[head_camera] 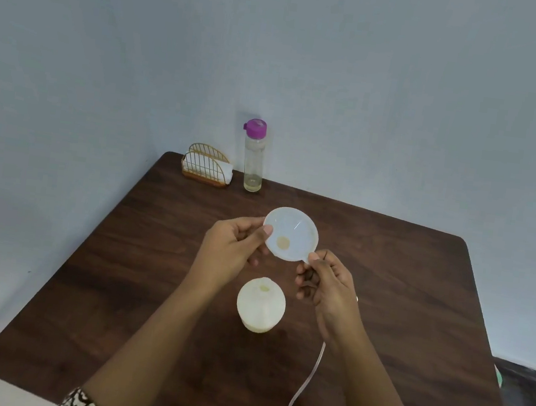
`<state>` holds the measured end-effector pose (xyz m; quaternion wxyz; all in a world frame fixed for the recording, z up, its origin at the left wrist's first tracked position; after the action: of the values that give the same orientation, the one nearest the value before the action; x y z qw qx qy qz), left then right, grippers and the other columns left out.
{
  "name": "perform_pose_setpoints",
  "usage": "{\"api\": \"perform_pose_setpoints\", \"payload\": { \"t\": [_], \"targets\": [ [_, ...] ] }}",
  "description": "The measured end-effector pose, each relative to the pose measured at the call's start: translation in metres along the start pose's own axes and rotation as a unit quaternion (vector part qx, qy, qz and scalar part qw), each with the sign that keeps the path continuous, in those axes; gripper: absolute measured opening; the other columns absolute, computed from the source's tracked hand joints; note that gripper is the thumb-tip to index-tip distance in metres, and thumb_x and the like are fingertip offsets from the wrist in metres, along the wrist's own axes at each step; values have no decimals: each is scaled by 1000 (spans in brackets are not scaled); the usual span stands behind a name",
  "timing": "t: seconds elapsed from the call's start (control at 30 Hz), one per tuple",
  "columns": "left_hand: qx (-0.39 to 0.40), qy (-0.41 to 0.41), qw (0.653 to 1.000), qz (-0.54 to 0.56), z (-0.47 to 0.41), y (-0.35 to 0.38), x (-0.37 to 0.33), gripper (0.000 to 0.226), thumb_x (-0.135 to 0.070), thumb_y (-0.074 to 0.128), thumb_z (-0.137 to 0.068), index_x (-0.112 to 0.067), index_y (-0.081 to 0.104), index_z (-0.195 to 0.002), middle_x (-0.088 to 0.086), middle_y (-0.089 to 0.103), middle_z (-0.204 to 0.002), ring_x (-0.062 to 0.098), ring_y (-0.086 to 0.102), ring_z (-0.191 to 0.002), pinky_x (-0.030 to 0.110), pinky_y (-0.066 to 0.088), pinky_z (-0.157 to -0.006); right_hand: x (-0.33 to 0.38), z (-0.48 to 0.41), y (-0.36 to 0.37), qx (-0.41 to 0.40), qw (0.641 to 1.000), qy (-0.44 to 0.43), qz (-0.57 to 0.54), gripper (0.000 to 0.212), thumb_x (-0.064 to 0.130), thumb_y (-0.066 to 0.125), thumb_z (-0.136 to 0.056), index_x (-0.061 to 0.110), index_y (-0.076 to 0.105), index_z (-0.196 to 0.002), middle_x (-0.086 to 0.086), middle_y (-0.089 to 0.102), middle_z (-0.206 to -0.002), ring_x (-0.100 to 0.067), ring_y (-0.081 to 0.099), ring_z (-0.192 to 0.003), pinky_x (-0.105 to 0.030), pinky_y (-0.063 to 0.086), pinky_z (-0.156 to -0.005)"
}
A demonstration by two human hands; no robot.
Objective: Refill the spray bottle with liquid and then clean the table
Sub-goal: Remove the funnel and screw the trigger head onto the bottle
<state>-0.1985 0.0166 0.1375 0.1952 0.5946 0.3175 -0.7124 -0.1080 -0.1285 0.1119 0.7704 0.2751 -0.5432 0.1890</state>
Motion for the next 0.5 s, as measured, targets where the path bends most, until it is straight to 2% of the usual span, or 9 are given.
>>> {"api": "perform_pose_setpoints", "payload": {
  "t": [0.1,0.17,0.27,0.33,0.4,0.5],
  "targets": [
    [-23,-27,999,-37,-7,-4,1,20,-25,62,-91,-22,68,-110,-1,71,-64,6,59,-49,16,45,-50,1,-3,2,13,1000,3,9,21,11,45,-96,6,55,-78,-7,55,-67,-12,51,-54,-21,42,-44],
    [-37,-38,996,-70,-9,-6,3,20,-22,62,-90,-20,69,-109,-2,71,-62,7,60,-48,18,44,-51,-6,-5,-2,13,999,35,8,29,22,45,-98,6,58,-77,-7,58,-67,-14,52,-55,-23,42,-44],
    [-52,-37,991,-115,-11,-8,3,20,-18,61,-89,-19,71,-107,-4,70,-61,8,61,-48,20,47,-51,-38,-11,-14,-2,981,187,-46,50,49,42,-95,6,64,-83,-6,64,-68,-12,55,-51,-20,42,-42],
    [-46,-38,989,-134,-13,-6,3,21,-18,61,-88,-19,72,-106,-5,70,-63,10,62,-49,21,50,-52,-56,-15,-9,16,952,276,-128,59,56,49,-88,0,65,-99,-8,67,-75,-10,58,-52,-17,48,-43],
    [-37,-35,988,-149,-16,-2,1,21,-18,61,-88,-21,73,-105,-7,71,-63,9,63,-50,21,50,-52,-61,-25,1,36,927,304,-215,62,54,57,-84,-3,62,-110,-12,68,-79,-13,62,-53,-19,53,-49],
    [-31,-17,987,-159,-21,2,-4,22,-19,61,-88,-22,73,-106,-9,71,-65,5,60,-47,16,47,-48,-57,-37,13,31,891,299,-339,46,30,62,-87,-4,57,-119,-19,69,-82,-19,66,-49,-23,53,-39]
  ]
}}
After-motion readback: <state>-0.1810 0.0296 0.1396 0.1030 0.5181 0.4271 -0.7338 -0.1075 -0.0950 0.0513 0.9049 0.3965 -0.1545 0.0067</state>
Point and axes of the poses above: each hand's wrist, its own z-axis away from the middle knuckle, its own y-axis out of the palm, x = y × z, the point moved 8 cm from there along -z, towards the middle knuckle
